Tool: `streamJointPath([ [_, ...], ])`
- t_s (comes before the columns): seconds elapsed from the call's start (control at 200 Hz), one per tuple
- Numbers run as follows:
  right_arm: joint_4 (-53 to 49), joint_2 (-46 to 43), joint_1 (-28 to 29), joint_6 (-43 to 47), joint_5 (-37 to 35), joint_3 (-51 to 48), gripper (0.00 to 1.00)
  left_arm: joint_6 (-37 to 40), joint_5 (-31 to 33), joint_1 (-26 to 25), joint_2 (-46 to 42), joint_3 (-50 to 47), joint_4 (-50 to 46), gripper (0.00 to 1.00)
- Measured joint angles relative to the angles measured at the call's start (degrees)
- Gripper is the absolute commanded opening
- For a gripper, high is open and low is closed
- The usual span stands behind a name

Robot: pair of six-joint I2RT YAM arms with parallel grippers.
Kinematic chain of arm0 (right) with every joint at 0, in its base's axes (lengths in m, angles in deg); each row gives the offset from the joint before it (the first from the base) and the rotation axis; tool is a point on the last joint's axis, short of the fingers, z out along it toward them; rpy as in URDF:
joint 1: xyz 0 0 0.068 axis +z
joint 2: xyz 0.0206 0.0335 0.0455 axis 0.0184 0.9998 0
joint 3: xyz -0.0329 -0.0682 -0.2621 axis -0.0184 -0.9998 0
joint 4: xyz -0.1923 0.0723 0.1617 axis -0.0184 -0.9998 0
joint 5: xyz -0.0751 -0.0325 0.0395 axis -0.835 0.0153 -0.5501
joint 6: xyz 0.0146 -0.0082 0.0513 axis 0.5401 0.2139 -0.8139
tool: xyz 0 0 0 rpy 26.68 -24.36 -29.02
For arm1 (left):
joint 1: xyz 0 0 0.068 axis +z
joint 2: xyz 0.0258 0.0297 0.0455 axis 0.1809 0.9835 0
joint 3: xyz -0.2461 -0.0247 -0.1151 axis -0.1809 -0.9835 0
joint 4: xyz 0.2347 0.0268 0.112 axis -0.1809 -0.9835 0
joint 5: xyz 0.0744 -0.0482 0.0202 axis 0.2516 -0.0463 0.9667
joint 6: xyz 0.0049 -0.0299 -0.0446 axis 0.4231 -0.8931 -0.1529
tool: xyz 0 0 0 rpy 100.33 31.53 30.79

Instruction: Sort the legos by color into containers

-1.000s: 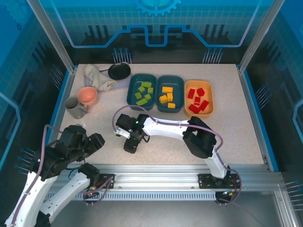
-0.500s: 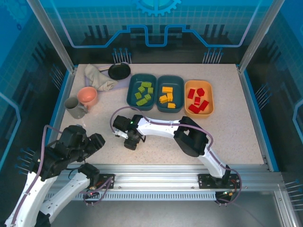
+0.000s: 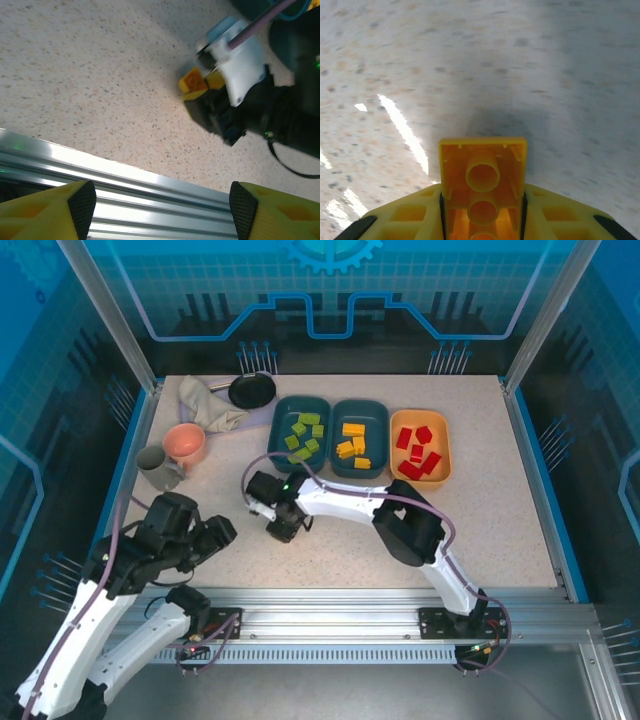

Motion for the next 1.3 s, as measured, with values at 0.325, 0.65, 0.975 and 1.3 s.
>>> streamJointPath([
  [0.325, -3.19, -11.30, -20.46, -12.20, -7.30, 2.56, 0.32, 1.86, -11.47, 0.00, 20.59, 1.42, 18.40, 0.75],
  [0.65, -15.98, 4.24, -30.93, -23.10, -16.74, 25.20, 0.31, 4.94, -17.88, 0.02, 46.38, 20.39, 32.72, 0.75],
  [0.975, -23.63, 20.74, -35.01, -27.23, -17.64, 42.40, 0.38, 6.21, -20.35, 0.02, 59.01, 28.37, 37.07, 0.74],
  [1.3, -25.18, 23.28, -35.45, -27.80, -14.69, 46.05, 0.72, 7.06, -20.76, 0.07, 59.43, 28.37, 37.05, 0.74],
])
